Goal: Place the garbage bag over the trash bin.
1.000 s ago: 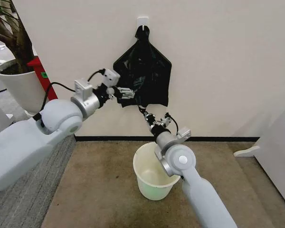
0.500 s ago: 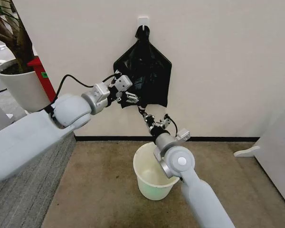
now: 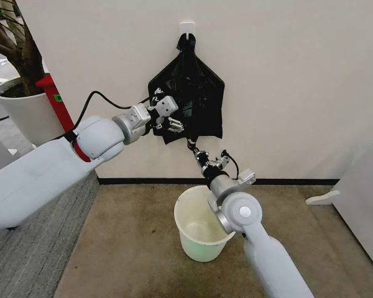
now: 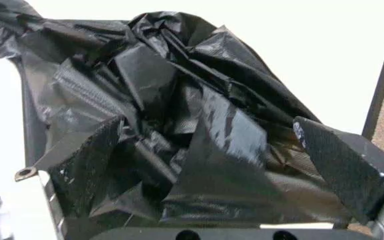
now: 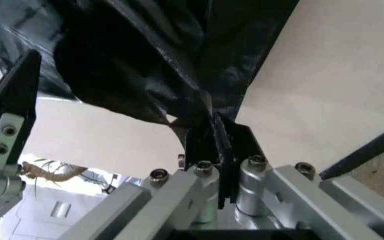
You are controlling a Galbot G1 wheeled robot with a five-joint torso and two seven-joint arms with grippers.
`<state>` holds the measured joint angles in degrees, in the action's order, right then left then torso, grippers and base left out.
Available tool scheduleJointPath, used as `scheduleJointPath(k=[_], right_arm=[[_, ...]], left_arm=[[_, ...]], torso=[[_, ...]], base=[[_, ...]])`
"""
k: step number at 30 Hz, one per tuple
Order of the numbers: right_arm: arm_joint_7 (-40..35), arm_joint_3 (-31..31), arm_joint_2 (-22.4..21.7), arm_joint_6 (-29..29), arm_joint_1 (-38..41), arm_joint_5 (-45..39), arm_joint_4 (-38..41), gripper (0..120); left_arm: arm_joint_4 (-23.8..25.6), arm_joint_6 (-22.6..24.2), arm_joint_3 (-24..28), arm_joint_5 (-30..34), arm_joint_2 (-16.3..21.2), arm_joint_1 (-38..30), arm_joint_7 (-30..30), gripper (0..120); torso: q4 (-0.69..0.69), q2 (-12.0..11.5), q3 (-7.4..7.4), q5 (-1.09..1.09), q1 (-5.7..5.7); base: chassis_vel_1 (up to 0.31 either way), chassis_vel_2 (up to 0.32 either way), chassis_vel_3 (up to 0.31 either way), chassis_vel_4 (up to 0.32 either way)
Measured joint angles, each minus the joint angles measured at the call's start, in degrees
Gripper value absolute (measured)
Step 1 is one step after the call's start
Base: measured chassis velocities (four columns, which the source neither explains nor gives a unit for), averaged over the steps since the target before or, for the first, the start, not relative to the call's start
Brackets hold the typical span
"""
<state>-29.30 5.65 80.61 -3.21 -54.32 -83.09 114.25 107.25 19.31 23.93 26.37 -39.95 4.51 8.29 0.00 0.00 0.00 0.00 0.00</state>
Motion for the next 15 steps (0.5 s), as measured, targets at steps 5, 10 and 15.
scheduleJointPath(k=[5,10,15], right_arm=[[0.08,0.00,0.06,-0.02,0.01,0.05,-0.07,0],[0.09,0.00,0.22,-0.02,-0.06,0.14,-0.07,0],[0.09,0.01,0.27,-0.02,-0.08,0.20,-0.08,0]], left_arm=[[-0.39,0.00,0.19,-0.55,-0.27,-0.08,0.65,100],[-0.74,0.10,0.21,-1.06,-0.30,0.12,0.83,84],[-0.92,0.70,0.16,-1.42,-0.19,0.46,0.20,69]], torso=[[0.00,0.00,0.00,0.00,0.00],[0.00,0.00,0.00,0.00,0.00],[0.00,0.00,0.00,0.00,0.00]], base=[[0.000,0.000,0.000,0.000],[0.000,0.000,0.000,0.000],[0.000,0.000,0.000,0.000]])
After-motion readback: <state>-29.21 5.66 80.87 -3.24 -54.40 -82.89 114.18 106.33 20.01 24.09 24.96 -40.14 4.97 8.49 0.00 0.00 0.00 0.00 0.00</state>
